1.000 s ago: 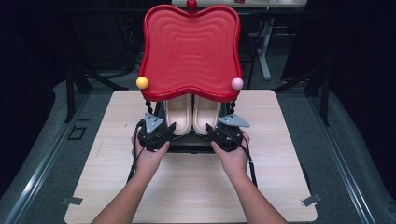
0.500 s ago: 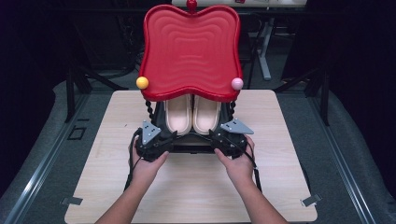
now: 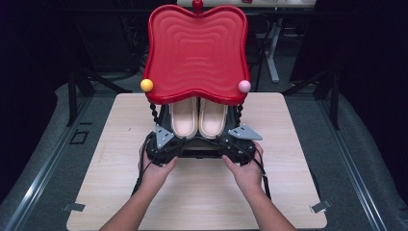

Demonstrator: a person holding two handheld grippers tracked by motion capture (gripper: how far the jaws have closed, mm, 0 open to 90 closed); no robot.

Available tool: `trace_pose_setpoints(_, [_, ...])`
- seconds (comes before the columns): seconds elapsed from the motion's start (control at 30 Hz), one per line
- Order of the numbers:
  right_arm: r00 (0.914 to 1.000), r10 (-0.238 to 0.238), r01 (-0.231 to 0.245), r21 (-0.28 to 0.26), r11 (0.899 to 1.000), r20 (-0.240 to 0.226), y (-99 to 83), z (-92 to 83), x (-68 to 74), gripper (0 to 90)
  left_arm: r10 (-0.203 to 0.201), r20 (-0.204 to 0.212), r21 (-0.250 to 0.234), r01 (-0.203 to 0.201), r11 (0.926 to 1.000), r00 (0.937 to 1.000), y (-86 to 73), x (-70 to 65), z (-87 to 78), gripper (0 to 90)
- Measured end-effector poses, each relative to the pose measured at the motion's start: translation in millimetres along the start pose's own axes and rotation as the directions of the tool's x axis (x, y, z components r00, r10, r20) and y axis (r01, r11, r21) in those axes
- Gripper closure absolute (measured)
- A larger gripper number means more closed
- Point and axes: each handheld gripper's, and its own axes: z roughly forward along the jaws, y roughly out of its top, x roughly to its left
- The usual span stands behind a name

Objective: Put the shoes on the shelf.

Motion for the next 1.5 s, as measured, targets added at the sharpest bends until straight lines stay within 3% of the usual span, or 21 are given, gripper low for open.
trace_pose_setpoints(0.17, [1.0, -0.004, 0.004, 0.007, 1.0, 0.0, -1.0, -0.7, 0.1, 46.4, 0.004, -0.001, 0.006, -0.004, 1.0, 1.0, 0.9, -0.2, 0.6, 44.9])
trace_pose_setpoints(0.33, [1.0, 0.001, -0.001, 0.002, 1.0, -0.005, -2.2, -2.5, -0.9, 46.3, -0.021, 0.02, 0.001, 0.021, 0.9998, 0.9996, -0.6, 2.1, -2.7, 45.7])
trace_pose_setpoints(0.93, [0.9986, -0.052, 0.052, -0.013, 0.999, 0.005, -7.7, -27.9, -4.3, 45.7, -0.025, 0.051, -0.058, 0.028, 0.9979, 0.9984, -0.7, 3.9, -34.0, 45.3])
trace_pose_setpoints(1.1, [0.9966, -0.081, 0.081, -0.015, 0.997, 0.014, -11.9, -40.2, -7.3, 45.5, -0.033, 0.048, -0.066, 0.036, 0.9972, 0.9983, -7.0, 10.6, -46.4, 45.3])
trace_pose_setpoints(1.5, [0.9977, -0.063, 0.064, -0.011, 0.998, 0.022, -26.8, -66.4, -20.0, 44.9, -0.086, 0.035, -0.072, 0.088, 0.9935, 0.9957, -31.4, 28.3, -79.3, 45.0])
